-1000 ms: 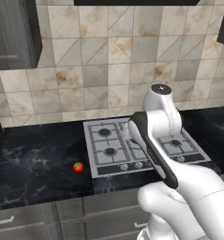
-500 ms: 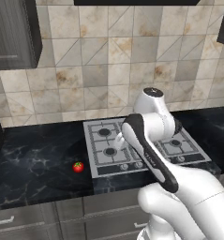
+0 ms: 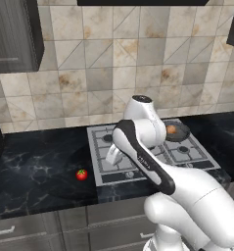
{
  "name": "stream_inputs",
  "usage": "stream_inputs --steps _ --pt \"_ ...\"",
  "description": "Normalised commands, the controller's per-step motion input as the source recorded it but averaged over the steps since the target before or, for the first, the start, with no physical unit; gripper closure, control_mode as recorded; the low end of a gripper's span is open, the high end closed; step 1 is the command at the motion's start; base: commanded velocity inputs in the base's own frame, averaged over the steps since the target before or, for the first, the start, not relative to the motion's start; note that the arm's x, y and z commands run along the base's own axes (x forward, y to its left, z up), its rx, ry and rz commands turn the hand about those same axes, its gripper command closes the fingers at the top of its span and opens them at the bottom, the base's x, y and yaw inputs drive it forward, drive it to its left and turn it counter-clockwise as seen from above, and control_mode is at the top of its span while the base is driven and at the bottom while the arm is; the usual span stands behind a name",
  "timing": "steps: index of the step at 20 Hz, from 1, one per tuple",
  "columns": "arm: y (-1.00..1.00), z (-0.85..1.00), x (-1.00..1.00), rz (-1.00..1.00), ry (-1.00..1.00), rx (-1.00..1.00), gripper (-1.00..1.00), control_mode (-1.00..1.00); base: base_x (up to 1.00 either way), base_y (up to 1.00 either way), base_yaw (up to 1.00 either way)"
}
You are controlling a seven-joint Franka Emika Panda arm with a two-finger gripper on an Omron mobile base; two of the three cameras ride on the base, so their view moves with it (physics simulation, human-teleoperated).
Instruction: Place the pan on the rear right burner on the stove. Then place the tomato and the onion in the pan and turn on the rear right burner.
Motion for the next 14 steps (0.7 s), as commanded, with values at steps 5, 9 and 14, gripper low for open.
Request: stream_inputs --steps 5,9,14 --pt "0.45 -0.25 0.0 0.05 0.07 0.0 -1.0 -1.0 0.0 0.0 0.0" --pt "0.41 -0.28 0.08 0.0 0.06 -0.01 -1.0 -1.0 0.0 0.0 0.0" --pt "0.36 -0.26 0.11 0.0 0.06 0.0 -1.0 -1.0 0.0 0.0 0.0"
